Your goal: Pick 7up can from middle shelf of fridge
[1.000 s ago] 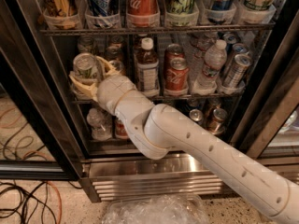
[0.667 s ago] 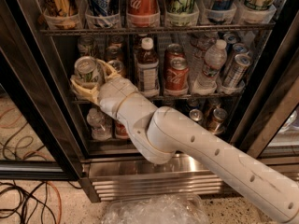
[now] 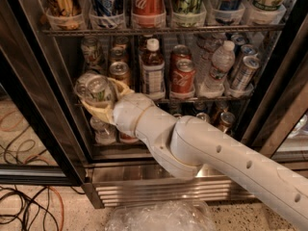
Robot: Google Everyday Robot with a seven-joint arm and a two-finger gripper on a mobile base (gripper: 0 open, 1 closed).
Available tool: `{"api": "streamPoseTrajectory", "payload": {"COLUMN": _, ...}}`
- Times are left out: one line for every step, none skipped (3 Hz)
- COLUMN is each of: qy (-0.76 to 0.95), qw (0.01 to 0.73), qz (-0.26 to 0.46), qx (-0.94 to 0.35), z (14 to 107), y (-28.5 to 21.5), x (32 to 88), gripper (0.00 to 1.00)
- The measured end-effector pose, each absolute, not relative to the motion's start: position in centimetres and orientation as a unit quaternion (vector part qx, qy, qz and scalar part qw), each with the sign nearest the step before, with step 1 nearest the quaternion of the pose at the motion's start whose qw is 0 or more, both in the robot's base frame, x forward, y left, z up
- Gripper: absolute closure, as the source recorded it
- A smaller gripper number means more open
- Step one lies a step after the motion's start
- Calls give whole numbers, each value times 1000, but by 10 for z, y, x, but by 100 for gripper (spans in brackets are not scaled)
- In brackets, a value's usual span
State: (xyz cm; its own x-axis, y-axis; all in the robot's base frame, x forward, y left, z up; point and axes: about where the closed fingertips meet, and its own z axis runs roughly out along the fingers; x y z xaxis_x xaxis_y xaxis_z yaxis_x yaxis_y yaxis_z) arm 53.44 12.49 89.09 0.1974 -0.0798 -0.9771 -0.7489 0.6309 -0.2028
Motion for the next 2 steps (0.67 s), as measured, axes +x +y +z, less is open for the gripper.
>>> {"api": "streamPoseTrajectory", "payload": {"qy": 593, "qw": 659, "qz": 264, "qx": -379, "z": 880, "y": 110, "x": 514, "gripper": 100}}
{"api": "streamPoseTrajectory", "payload": {"qy": 592, "qw": 637, "qz": 287, "qx": -402, "z": 877, "y": 99, "x": 487, "gripper": 100}}
